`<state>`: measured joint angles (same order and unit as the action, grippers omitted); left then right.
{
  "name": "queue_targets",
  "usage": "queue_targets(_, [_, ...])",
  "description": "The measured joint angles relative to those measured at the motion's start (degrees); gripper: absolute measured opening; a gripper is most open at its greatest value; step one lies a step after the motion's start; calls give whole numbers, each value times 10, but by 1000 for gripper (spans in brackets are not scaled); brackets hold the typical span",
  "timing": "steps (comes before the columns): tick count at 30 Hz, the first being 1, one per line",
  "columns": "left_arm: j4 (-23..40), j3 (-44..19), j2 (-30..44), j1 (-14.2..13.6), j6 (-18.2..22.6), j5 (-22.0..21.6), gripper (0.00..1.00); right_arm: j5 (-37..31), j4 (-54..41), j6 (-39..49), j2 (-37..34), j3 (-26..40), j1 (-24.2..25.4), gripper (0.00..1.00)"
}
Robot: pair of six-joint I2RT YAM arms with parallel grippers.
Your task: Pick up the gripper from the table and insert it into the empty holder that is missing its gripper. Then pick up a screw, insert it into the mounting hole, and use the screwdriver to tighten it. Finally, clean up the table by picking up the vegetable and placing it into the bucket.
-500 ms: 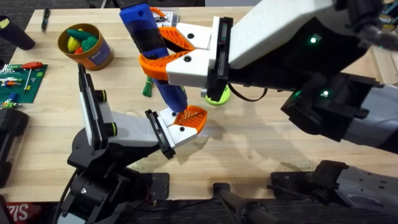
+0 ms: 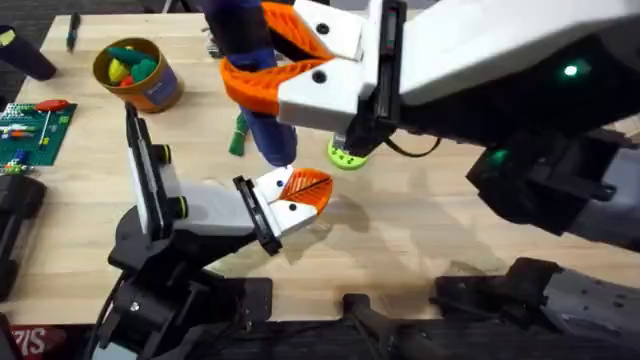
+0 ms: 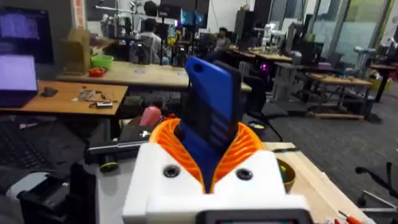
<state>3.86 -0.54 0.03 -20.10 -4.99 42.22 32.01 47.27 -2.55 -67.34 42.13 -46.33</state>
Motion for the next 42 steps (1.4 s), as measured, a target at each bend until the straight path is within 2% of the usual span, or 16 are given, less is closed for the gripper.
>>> queue_targets(8, [0, 0, 0, 0, 0, 0, 8, 0, -65, 0, 0, 0, 0, 38])
queue_targets(17, [0, 0, 0, 0, 0, 0, 8, 0, 3, 0, 0, -1, 0, 38])
queue_targets(34, [0, 0, 0, 0, 0, 0, 8, 0, 8, 0, -2, -1, -5, 38])
queue_targets(42, [0, 0, 0, 0, 0, 0, 8, 0, 25, 0, -26, -1, -16, 38])
